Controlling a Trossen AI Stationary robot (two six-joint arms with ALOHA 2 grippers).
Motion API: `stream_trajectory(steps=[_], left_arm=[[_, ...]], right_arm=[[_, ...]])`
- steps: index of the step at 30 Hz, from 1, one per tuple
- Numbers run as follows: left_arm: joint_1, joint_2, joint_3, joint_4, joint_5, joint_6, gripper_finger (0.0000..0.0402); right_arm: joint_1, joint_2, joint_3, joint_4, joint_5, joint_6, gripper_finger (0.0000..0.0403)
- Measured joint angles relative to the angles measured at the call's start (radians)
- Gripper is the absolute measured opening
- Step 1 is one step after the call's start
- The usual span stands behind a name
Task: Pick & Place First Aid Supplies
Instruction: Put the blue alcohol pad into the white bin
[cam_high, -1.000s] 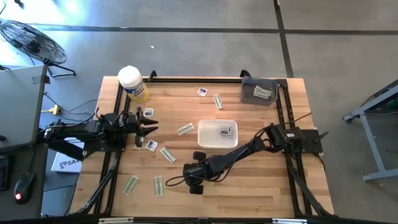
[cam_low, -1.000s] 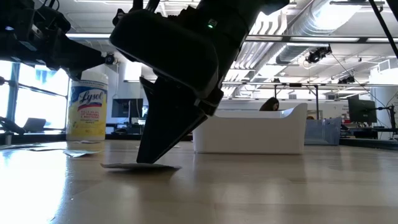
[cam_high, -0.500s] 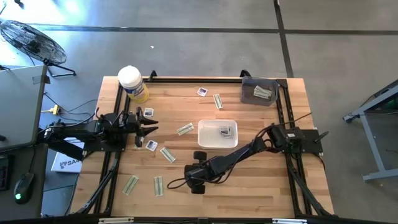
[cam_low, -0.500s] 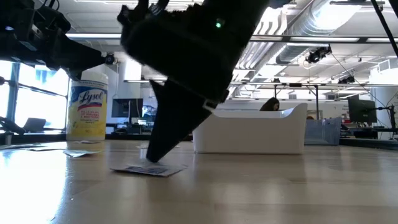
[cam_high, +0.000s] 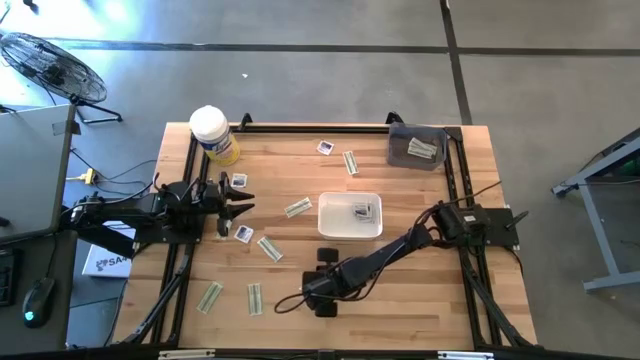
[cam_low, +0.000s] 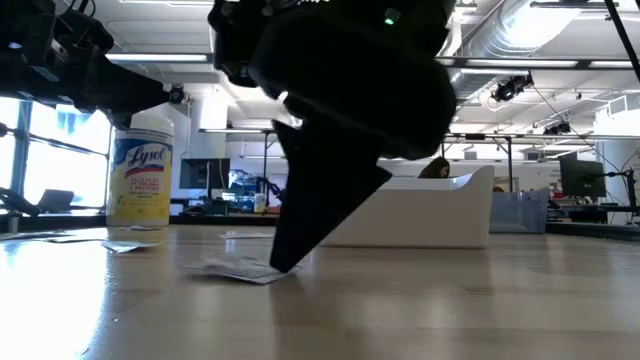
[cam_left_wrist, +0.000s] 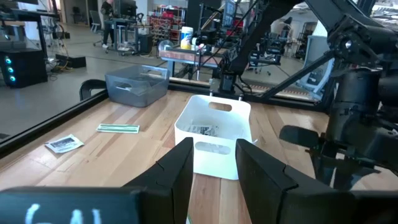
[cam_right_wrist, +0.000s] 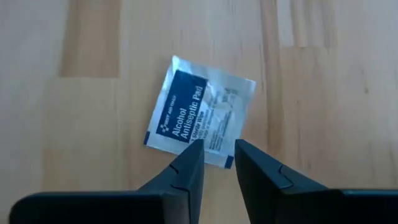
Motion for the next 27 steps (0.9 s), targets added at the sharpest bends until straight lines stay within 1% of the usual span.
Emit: stream_trajectory(steps=[6, 17, 21, 25, 27], left_arm=[[0.000, 0.000, 0.000, 0.000, 0.000, 0.000, 0.0119], [0.000, 0.000, 0.000, 0.000, 0.000, 0.000, 0.0119], [0.000, 0.000, 0.000, 0.000, 0.001, 0.000, 0.0119], [0.000, 0.000, 0.000, 0.000, 0.001, 0.000, 0.0119], [0.000, 0.000, 0.000, 0.000, 0.001, 0.000, 0.0119]], right_arm=[[-0.008, 0.025, 0.006, 0.014, 0.014, 0.034, 0.0083], [-0.044, 0.034, 0.006, -0.015, -0.053, 0.071, 0.0080], [-0.055, 0.035, 0.006, -0.015, -0.058, 0.071, 0.0059], [-0.065, 0.035, 0.006, -0.016, -0.084, 0.072, 0.0025], [-0.065, 0.035, 0.005, -0.016, -0.074, 0.068, 0.0009]])
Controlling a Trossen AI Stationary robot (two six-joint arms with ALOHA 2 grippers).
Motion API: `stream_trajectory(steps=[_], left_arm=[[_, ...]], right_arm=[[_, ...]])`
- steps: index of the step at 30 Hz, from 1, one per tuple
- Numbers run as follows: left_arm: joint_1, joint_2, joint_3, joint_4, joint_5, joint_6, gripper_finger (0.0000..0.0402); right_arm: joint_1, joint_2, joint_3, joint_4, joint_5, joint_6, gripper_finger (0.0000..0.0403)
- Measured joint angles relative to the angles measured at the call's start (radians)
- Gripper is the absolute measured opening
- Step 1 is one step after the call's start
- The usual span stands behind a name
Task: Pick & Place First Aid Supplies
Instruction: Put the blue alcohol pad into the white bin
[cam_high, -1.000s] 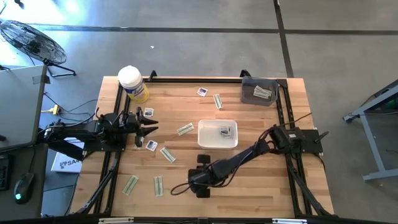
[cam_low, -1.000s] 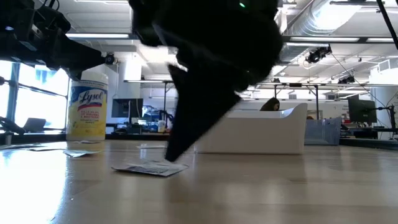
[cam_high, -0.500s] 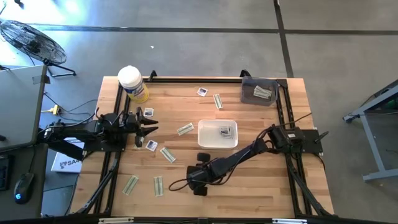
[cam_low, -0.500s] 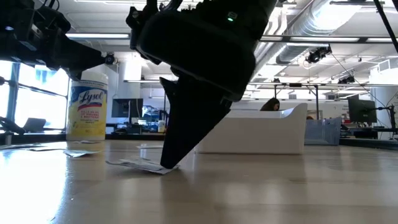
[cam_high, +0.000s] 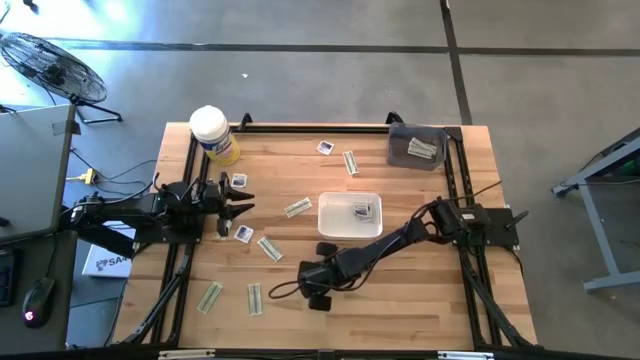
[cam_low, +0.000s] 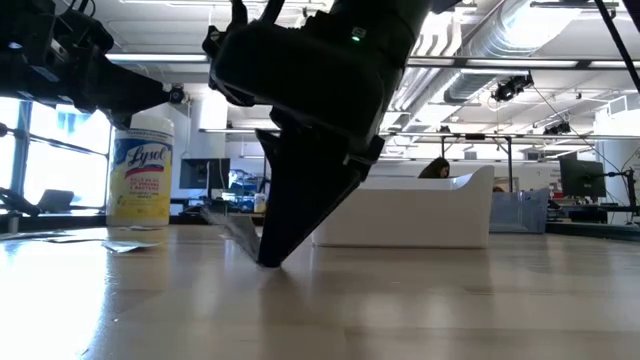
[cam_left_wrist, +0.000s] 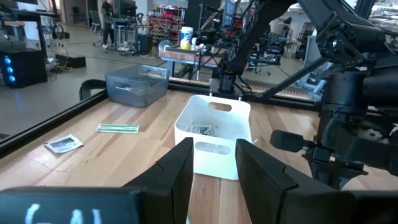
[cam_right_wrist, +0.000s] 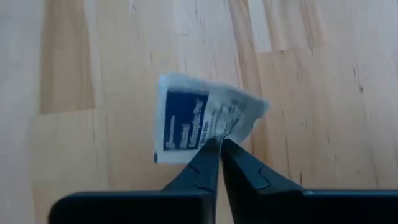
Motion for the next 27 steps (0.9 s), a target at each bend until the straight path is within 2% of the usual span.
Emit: stream_trajectory(steps=[7, 15, 18, 21, 24, 27], left_arm=[[0.000, 0.000, 0.000, 0.000, 0.000, 0.000, 0.0119], [0.000, 0.000, 0.000, 0.000, 0.001, 0.000, 0.0119], [0.000, 0.000, 0.000, 0.000, 0.001, 0.000, 0.0119], [0.000, 0.000, 0.000, 0.000, 0.001, 0.000, 0.0119], [0.000, 0.000, 0.000, 0.000, 0.001, 0.000, 0.0119], [0.000, 0.000, 0.000, 0.000, 0.001, 0.000, 0.0119]], right_arm=[[0.001, -0.038, -0.006, -0.027, 0.011, -0.007, 0.0003], [-0.002, -0.188, -0.005, -0.165, 0.018, -0.012, 0.0001], [-0.012, -0.253, -0.006, -0.289, 0.025, -0.033, 0.0001], [-0.041, -0.314, -0.002, -0.459, 0.092, -0.042, 0.0001], [-0.089, -0.331, -0.005, -0.645, 0.138, -0.045, 0.0001], [-0.142, -0.332, -0.004, -0.739, 0.173, -0.100, 0.0001]])
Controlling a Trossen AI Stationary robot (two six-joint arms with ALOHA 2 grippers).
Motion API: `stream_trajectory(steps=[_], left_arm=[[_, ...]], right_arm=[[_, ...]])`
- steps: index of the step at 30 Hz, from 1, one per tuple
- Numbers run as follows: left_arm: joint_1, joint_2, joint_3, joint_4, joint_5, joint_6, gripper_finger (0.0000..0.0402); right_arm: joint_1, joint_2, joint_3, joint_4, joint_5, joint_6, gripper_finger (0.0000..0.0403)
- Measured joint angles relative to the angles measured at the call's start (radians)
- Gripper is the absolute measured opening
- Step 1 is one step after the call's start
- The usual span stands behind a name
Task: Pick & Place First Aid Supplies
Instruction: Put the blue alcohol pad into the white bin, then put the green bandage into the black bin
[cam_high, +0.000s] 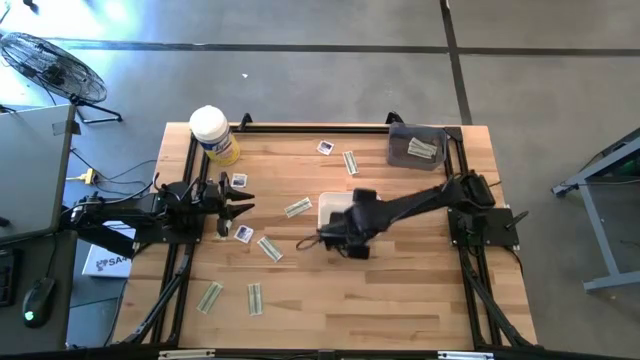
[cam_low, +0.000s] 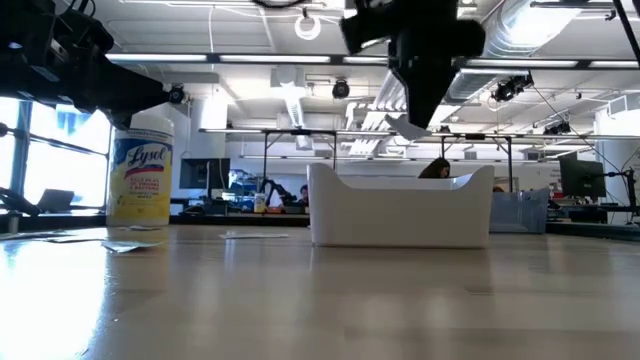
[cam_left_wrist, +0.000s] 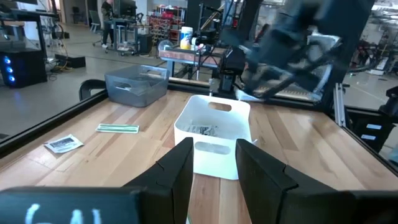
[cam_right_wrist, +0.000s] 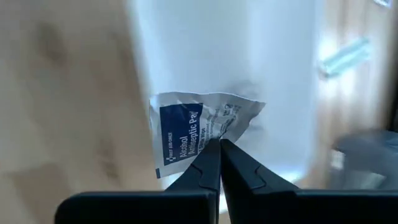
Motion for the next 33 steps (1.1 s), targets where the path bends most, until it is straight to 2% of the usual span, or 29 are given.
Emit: stream_trajectory(steps=[8, 15, 21, 29, 33], left_arm=[[0.000, 0.000, 0.000, 0.000, 0.000, 0.000, 0.0119], [0.000, 0.000, 0.000, 0.000, -0.001, 0.000, 0.0119], [0.000, 0.000, 0.000, 0.000, -0.001, 0.000, 0.0119], [0.000, 0.000, 0.000, 0.000, -0.001, 0.000, 0.0119], [0.000, 0.000, 0.000, 0.000, -0.001, 0.000, 0.0119]], right_arm=[[-0.128, 0.075, 0.001, -0.008, -0.045, -0.142, 0.0001], [-0.186, 0.144, 0.001, -0.012, -0.121, -0.253, 0.0003], [-0.229, 0.183, 0.001, -0.046, -0.119, -0.275, 0.0010], [-0.274, 0.210, 0.001, -0.065, -0.118, -0.302, 0.0047], [-0.266, 0.208, 0.002, -0.093, -0.077, -0.283, 0.0072]])
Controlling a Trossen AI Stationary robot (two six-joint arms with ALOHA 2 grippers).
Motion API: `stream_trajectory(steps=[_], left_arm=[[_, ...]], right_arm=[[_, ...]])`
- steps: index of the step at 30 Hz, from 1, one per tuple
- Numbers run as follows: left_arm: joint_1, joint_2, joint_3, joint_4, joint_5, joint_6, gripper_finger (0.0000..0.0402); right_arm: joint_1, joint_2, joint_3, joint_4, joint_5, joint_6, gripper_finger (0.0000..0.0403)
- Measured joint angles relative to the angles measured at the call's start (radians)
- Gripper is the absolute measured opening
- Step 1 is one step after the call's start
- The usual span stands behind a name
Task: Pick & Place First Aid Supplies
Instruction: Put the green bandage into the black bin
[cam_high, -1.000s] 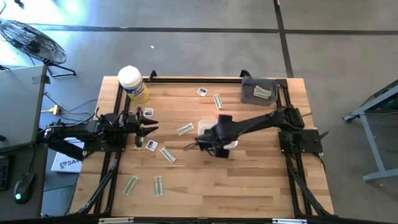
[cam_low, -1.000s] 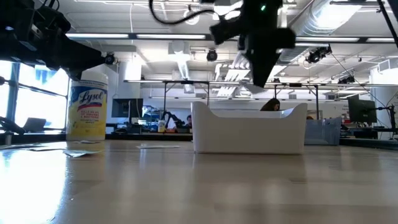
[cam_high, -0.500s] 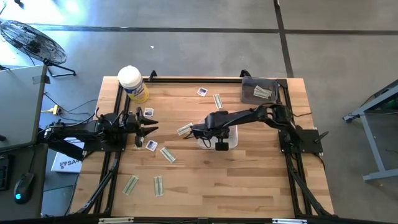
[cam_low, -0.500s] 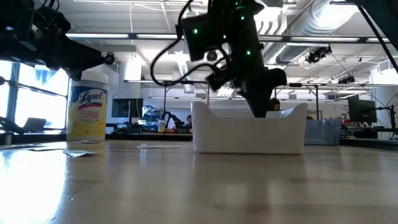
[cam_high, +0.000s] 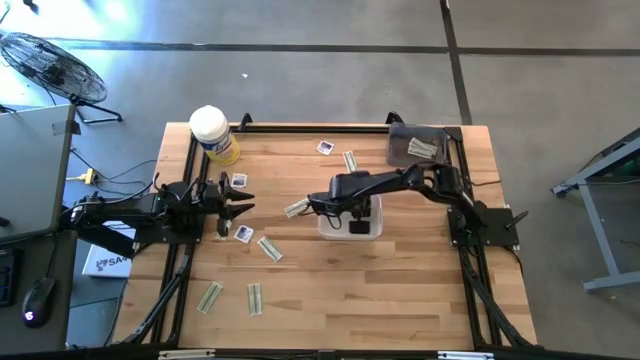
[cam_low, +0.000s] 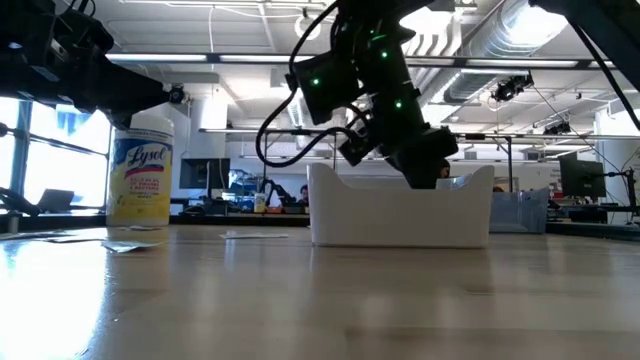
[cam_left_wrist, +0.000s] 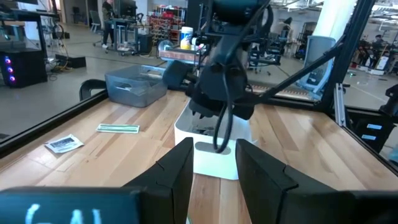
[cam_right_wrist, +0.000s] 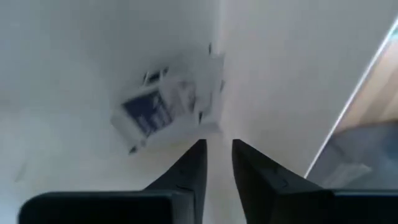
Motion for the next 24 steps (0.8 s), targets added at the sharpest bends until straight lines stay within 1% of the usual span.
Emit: stream_trajectory(steps=[3, 7, 11, 14, 19, 24], left_arm=[[0.000, 0.000, 0.000, 0.000, 0.000, 0.000, 0.0119], [0.000, 0.000, 0.000, 0.000, 0.000, 0.000, 0.0119], [0.000, 0.000, 0.000, 0.000, 0.001, 0.000, 0.0119], [0.000, 0.000, 0.000, 0.000, 0.001, 0.000, 0.0119], [0.000, 0.000, 0.000, 0.000, 0.001, 0.000, 0.0119], [0.000, 0.000, 0.000, 0.000, 0.001, 0.000, 0.0119]], right_arm=[[0.022, -0.022, 0.000, -0.038, 0.001, 0.037, 0.0085], [0.074, -0.089, 0.000, -0.058, 0.035, 0.089, 0.0094], [0.130, -0.203, 0.000, -0.050, 0.044, 0.159, 0.0094], [0.172, -0.296, 0.000, -0.012, 0.066, 0.201, 0.0094], [0.274, -0.444, 0.001, 0.072, 0.148, 0.262, 0.0094], [0.391, -0.545, 0.002, 0.125, 0.245, 0.325, 0.0094]])
